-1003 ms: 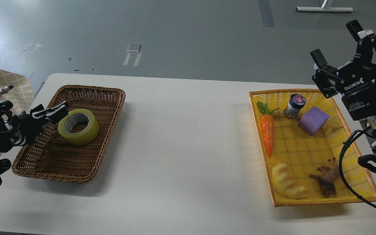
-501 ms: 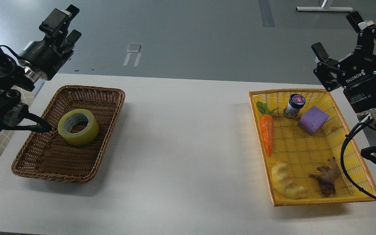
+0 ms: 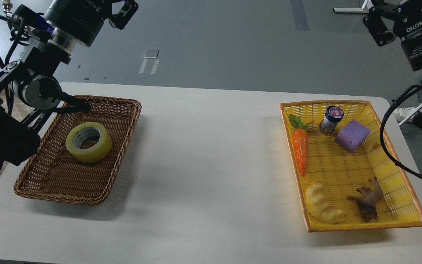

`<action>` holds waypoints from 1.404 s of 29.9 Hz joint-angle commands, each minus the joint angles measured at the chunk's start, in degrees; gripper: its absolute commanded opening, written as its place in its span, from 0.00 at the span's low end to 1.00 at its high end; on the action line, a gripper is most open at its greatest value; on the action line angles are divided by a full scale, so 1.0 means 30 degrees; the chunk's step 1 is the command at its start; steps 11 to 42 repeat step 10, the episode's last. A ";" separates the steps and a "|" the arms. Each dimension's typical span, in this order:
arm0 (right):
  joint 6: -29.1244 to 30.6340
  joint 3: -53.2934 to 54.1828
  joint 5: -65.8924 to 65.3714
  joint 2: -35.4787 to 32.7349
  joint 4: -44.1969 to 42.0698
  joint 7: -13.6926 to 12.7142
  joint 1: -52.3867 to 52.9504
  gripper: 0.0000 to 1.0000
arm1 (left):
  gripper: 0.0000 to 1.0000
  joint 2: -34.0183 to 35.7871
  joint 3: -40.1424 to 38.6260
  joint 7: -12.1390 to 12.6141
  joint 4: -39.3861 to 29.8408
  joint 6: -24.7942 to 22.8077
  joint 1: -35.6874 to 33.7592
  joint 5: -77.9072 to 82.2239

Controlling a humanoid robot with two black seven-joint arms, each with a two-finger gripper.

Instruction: Place and transfer tape with both arms

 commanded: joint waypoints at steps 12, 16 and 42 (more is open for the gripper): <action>-0.0784 -0.1139 0.0150 0.1718 -0.0006 -0.0851 0.1726 1.00 | 0.98 -0.1843 -0.1978 0.0722 -0.0424 -0.0538 0.1646 -0.0534; -0.0784 -0.1139 0.0150 0.1718 -0.0006 -0.0851 0.1726 1.00 | 0.98 -0.1843 -0.1978 0.0722 -0.0424 -0.0538 0.1646 -0.0534; -0.0784 -0.1139 0.0150 0.1718 -0.0006 -0.0851 0.1726 1.00 | 0.98 -0.1843 -0.1978 0.0722 -0.0424 -0.0538 0.1646 -0.0534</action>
